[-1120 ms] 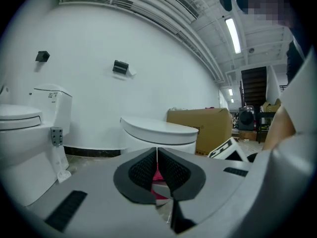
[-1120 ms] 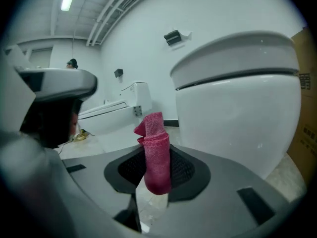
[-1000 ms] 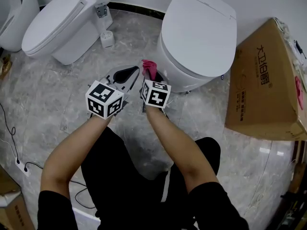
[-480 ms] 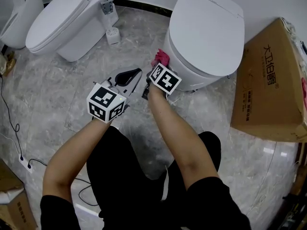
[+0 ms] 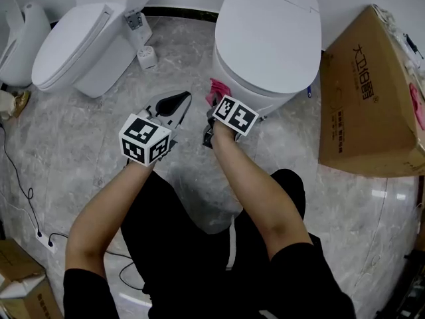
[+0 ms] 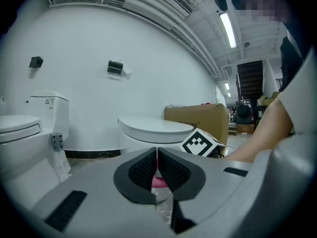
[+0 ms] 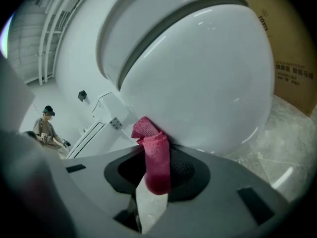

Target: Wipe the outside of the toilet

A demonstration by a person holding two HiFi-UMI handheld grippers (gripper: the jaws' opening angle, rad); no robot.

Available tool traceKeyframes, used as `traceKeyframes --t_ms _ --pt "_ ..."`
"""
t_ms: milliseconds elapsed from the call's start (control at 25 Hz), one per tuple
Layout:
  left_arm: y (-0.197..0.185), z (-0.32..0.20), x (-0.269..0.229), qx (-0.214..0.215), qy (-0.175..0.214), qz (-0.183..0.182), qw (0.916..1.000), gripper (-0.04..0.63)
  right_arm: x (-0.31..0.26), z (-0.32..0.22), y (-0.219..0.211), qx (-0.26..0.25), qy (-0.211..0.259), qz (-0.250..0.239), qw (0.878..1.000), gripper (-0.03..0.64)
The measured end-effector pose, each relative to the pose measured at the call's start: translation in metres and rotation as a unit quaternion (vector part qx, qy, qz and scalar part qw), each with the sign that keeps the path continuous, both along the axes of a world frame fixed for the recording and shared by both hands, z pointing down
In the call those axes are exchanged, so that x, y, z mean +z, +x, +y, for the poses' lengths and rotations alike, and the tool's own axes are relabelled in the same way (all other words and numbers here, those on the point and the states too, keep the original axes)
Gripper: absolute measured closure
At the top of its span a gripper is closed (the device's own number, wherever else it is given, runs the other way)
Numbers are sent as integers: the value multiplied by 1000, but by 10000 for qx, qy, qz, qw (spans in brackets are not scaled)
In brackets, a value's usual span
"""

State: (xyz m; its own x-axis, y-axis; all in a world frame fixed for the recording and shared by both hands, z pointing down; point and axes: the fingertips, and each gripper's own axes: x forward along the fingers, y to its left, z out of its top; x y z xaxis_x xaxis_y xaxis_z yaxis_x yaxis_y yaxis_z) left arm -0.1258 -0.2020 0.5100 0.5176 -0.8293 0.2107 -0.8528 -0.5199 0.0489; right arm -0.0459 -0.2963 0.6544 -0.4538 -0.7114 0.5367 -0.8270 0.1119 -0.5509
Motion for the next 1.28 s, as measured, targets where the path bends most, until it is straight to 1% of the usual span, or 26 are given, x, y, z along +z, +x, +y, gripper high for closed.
traceKeyframes --t_ms 160,280,400,480,600,680,720,800,920,1000,1080,1160,1280 --pt "7 -6 -12 2 73 103 9999 575 -3 11 17 -445 -69 254 9987 492" --pt "15 -9 -17 65 107 110 9999 575 -7 17 30 -769 -52 486 9958 492" --pt "24 -9 -22 145 130 194 9996 575 -8 25 51 -1040 -58 721 9919 492" --pt "26 -12 -28 138 200 255 9994 575 -9 27 65 -1269 -47 899 9878 492" --pt "31 -18 -33 113 240 334 9991 575 -13 28 88 -1623 153 1303 9780 491" --pt "36 -17 -33 154 231 358 9990 575 -14 29 108 -1734 222 1512 9729 491" --pt "39 -16 -32 185 228 335 9990 575 -14 29 120 -1701 198 1532 9732 491" --pt "42 -15 -29 246 210 257 9991 575 -13 24 148 -1480 137 1530 9770 491" --pt "47 -15 -24 340 102 256 9990 575 -11 4 199 -1146 244 1658 9792 492" --pt "53 -13 -24 430 84 242 9987 575 -11 -14 223 -1160 396 1889 9743 494" --pt "60 -10 -27 543 164 112 9983 575 -12 -33 243 -1135 543 2198 9674 494" --pt "65 -9 -31 612 237 -1 9978 575 -16 -54 258 -1045 675 2440 9618 495" --pt "69 -7 -28 649 160 -38 9978 575 -19 -80 273 -862 765 2691 9562 495"
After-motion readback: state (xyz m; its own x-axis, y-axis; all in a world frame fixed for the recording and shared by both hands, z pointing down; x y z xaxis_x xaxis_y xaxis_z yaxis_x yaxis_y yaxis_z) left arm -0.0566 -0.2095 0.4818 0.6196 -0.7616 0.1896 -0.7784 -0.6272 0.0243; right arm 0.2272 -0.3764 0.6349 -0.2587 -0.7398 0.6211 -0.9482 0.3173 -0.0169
